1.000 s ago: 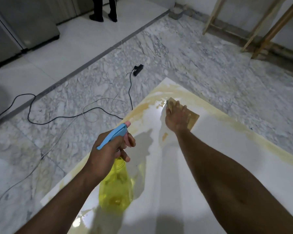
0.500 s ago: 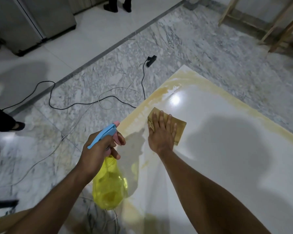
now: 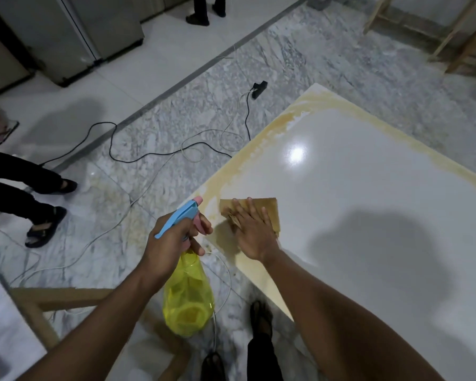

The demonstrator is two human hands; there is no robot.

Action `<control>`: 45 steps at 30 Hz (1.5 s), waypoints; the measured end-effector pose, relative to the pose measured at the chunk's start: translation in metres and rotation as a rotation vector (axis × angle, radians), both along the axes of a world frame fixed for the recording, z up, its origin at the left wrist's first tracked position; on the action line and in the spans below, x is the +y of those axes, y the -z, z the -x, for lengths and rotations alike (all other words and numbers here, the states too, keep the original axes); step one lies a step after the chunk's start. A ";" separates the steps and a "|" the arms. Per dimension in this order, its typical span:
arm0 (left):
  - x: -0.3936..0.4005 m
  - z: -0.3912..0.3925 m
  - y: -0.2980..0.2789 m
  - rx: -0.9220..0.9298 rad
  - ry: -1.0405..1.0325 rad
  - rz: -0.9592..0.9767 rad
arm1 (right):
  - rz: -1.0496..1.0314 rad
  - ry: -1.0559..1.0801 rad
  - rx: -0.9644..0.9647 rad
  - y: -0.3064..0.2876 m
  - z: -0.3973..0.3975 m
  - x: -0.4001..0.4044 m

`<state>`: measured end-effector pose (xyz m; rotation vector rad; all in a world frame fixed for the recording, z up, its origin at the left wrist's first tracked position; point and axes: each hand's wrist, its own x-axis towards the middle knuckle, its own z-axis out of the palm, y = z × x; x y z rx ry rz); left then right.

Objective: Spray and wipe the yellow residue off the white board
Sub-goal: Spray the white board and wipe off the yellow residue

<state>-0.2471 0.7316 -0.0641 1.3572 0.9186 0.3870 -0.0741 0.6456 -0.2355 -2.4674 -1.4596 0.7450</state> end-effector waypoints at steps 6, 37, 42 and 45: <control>-0.032 0.035 -0.009 -0.027 0.044 0.049 | 0.004 0.048 0.215 -0.027 0.001 -0.052; -0.439 -0.031 -0.075 0.014 0.533 -0.119 | -1.068 1.446 1.476 -0.190 -0.001 -0.517; -0.501 -0.047 -0.080 0.025 0.607 -0.117 | -1.167 1.475 1.455 -0.204 -0.002 -0.579; -0.533 -0.061 -0.084 0.009 0.668 -0.149 | -1.225 1.509 1.445 -0.205 -0.002 -0.616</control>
